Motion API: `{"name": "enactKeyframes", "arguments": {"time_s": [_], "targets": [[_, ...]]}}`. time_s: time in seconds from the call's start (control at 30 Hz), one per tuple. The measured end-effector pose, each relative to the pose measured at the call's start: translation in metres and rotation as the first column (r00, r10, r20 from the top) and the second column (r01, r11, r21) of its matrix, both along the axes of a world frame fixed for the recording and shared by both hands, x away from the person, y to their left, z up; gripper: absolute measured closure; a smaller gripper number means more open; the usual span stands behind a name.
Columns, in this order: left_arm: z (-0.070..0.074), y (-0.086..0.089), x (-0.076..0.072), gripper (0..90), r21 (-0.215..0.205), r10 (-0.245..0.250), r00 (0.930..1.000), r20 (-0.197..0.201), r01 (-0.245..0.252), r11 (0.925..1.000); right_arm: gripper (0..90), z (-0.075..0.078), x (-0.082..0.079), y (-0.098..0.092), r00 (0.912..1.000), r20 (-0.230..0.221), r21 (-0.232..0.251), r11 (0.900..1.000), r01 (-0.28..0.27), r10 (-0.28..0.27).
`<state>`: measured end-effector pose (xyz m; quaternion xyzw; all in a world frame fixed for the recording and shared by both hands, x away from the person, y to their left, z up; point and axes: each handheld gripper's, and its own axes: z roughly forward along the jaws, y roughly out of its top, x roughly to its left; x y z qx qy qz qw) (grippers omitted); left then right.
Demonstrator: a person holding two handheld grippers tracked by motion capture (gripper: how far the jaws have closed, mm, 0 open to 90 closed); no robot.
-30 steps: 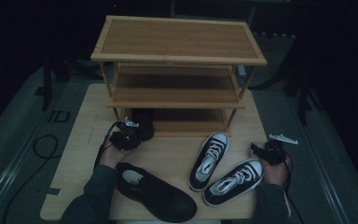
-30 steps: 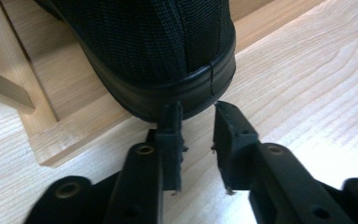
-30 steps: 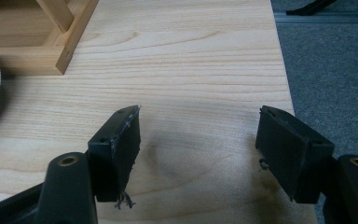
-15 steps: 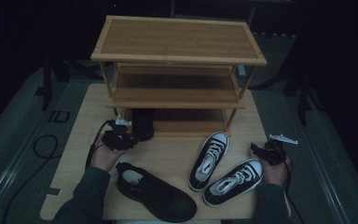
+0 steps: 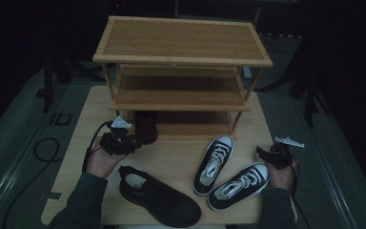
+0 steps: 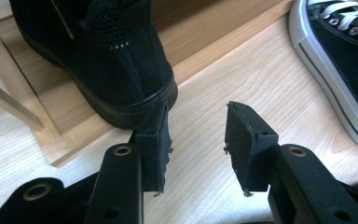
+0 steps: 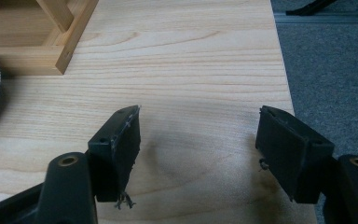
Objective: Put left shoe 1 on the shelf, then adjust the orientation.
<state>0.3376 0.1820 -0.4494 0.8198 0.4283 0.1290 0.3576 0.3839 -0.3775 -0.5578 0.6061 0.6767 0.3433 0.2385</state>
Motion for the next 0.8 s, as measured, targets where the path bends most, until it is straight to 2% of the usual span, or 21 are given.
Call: {"name": "enactKeyframes", "arguments": {"time_s": [0.1,0.37,0.57,0.67,0.8], "targets": [[0.002,0.0,-0.003,59.8,0.01,-0.009,1.0,0.002,0.009,0.9999,30.5,0.0,0.0,0.0,1.0,0.0,0.0,1.0,0.0,0.0],[0.01,-0.002,-0.016,59.7,0.005,-0.06,0.9982,0.001,0.06,0.9982,30.5,0.0,0.0,0.0,1.0,0.0,0.0,1.0,0.0,0.0],[0.014,-0.005,-0.027,59.7,-0.007,-0.121,0.9927,-0.004,0.121,0.9927,30.5,0.0,0.0,0.0,1.0,0.0,0.0,1.0,0.0,0.0],[0.014,-0.006,-0.031,60.3,0.017,-0.113,0.9933,-0.022,0.114,0.9934,30.5,0.0,0.0,0.0,1.0,0.0,0.0,1.0,0.0,0.0],[0.013,-0.005,-0.037,63.0,0.015,-0.126,0.9916,-0.028,0.127,0.9918,30.5,0.0,0.0,0.0,1.0,0.0,0.001,1.0,0.0,0.0]]}}
